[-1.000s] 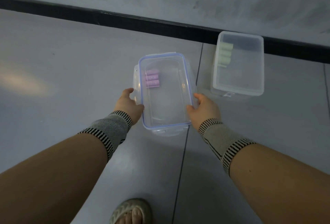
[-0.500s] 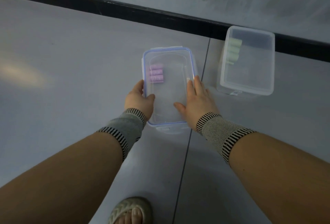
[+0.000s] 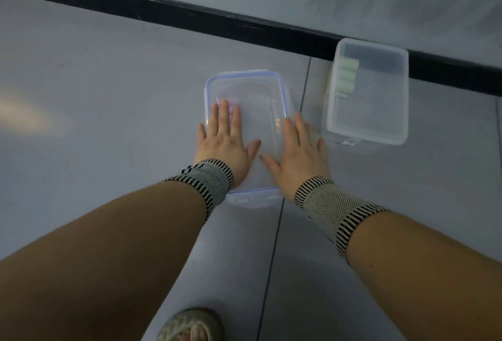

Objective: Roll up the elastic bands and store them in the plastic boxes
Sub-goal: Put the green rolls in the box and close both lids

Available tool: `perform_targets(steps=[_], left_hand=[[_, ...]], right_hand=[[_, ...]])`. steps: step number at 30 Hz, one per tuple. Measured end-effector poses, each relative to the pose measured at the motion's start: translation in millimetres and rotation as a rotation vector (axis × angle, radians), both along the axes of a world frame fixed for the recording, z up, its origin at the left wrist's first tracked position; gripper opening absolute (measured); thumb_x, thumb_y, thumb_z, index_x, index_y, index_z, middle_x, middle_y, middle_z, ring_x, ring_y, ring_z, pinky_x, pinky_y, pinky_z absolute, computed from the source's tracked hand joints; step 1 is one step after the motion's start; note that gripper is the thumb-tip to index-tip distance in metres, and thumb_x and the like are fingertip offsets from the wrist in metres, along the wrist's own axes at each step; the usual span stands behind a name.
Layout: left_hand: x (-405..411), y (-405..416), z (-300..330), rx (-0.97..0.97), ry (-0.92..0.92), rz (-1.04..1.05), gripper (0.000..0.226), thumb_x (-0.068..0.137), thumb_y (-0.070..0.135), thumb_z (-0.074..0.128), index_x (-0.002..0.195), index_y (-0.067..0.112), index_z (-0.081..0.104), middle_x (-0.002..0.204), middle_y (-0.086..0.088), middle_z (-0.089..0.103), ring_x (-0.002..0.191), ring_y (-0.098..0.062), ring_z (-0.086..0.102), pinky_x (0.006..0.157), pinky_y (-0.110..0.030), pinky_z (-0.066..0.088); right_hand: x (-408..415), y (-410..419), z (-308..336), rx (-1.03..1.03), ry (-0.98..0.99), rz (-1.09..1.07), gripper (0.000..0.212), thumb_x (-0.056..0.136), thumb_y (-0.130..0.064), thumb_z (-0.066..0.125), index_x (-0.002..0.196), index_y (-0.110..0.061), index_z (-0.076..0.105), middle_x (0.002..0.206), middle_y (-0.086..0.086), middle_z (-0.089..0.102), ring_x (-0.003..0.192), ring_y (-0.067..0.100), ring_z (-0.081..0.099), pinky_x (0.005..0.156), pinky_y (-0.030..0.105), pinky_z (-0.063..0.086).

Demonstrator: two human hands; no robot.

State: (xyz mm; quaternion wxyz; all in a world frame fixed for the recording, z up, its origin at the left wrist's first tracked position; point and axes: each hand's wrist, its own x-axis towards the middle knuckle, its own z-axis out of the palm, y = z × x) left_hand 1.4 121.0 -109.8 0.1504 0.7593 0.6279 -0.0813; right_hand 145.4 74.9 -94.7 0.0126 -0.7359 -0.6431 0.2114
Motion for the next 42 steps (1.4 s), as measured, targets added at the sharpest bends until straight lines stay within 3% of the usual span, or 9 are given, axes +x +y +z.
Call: perform_targets(steps=[5,10,16,21,25,27,31,33,42], left_hand=[[0.6,-1.1,-1.7,0.047,0.018,-0.019,0.077,0.093,0.057,0.016,0.148,0.01,-0.011,0.156,-0.009,-0.021,0.144,-0.025,-0.018,0.117,-0.045,0.0],[-0.8,-1.6,-3.0,0.06,0.023,-0.022,0.078,0.092,0.056,0.017,0.148,0.01,-0.01,0.156,-0.01,-0.02,0.144,-0.025,-0.017,0.117,-0.044,0.0],[0.3,-0.5,-3.2,0.052,0.036,-0.021,0.078,0.093,0.056,0.017,0.148,0.009,-0.012,0.156,-0.01,-0.021,0.144,-0.026,-0.018,0.117,-0.045,0.0],[2.0,-0.9,0.7,0.01,0.041,0.0,0.078,0.092,0.059,0.019,0.149,0.013,-0.008,0.156,-0.005,-0.021,0.144,-0.022,-0.019,0.116,-0.052,0.001],[-11.3,20.1,12.5,0.157,0.0,-0.02,0.071,0.091,0.058,0.024,0.147,0.017,0.014,0.159,-0.001,-0.005,0.145,-0.021,-0.01,0.113,-0.057,0.002],[-19.9,40.0,14.0,0.176,0.03,-0.054,0.074,0.091,0.058,0.022,0.148,0.014,0.011,0.159,-0.001,-0.007,0.145,-0.021,-0.01,0.114,-0.055,0.002],[-23.5,53.3,-0.6,0.095,0.06,-0.06,0.08,0.089,0.062,0.011,0.15,0.013,-0.005,0.158,0.0,-0.014,0.145,-0.017,-0.014,0.116,-0.051,-0.001],[-26.5,51.6,-5.0,0.099,0.039,-0.054,0.08,0.089,0.062,0.011,0.149,0.012,-0.008,0.158,-0.001,-0.015,0.145,-0.016,-0.015,0.116,-0.049,-0.003],[-20.9,51.8,-3.3,0.106,0.069,-0.066,0.082,0.089,0.063,0.01,0.148,0.01,-0.01,0.157,-0.004,-0.018,0.144,-0.019,-0.017,0.116,-0.051,-0.003]], right_hand=[[4.5,16.5,-5.2,0.099,0.282,-0.237,0.064,0.094,-0.034,0.05,0.148,-0.012,0.023,0.15,0.008,0.034,0.137,0.024,0.031,0.112,0.035,0.027],[3.9,21.6,-7.3,0.049,0.387,-0.329,0.052,0.098,-0.024,0.044,0.148,-0.019,0.029,0.148,0.004,0.042,0.133,0.023,0.041,0.106,0.028,0.03],[-2.3,32.3,-13.1,0.065,0.503,-0.508,0.043,0.093,-0.017,0.048,0.135,-0.023,0.05,0.125,-0.001,0.063,0.111,0.022,0.061,0.098,0.032,0.045],[7.1,32.0,-0.5,0.051,0.405,-0.398,0.04,0.092,-0.021,0.051,0.132,-0.017,0.049,0.126,0.002,0.059,0.111,0.022,0.057,0.092,0.026,0.041],[14.6,49.8,4.2,0.197,0.264,-0.245,0.05,0.095,-0.027,0.048,0.141,-0.012,0.038,0.145,0.006,0.04,0.134,0.021,0.036,0.112,0.031,0.025],[15.9,69.6,6.1,0.242,0.15,-0.086,0.052,0.097,-0.031,0.044,0.144,-0.012,0.034,0.152,0.005,0.031,0.14,0.023,0.026,0.116,0.033,0.019],[2.8,111.3,5.8,0.137,-0.043,0.185,0.058,0.1,-0.041,0.032,0.151,-0.018,0.015,0.16,0.0,0.008,0.147,0.024,0.002,0.12,0.042,0.008],[-9.7,129.1,1.9,0.117,-0.099,0.271,0.058,0.1,-0.042,0.027,0.151,-0.019,0.012,0.161,0.0,0.005,0.148,0.024,-0.003,0.119,0.045,0.005],[-12.4,143.7,-9.9,0.126,-0.118,0.299,0.05,0.098,-0.042,0.03,0.143,-0.02,0.031,0.146,0.001,0.037,0.133,0.025,0.032,0.109,0.051,0.028]])
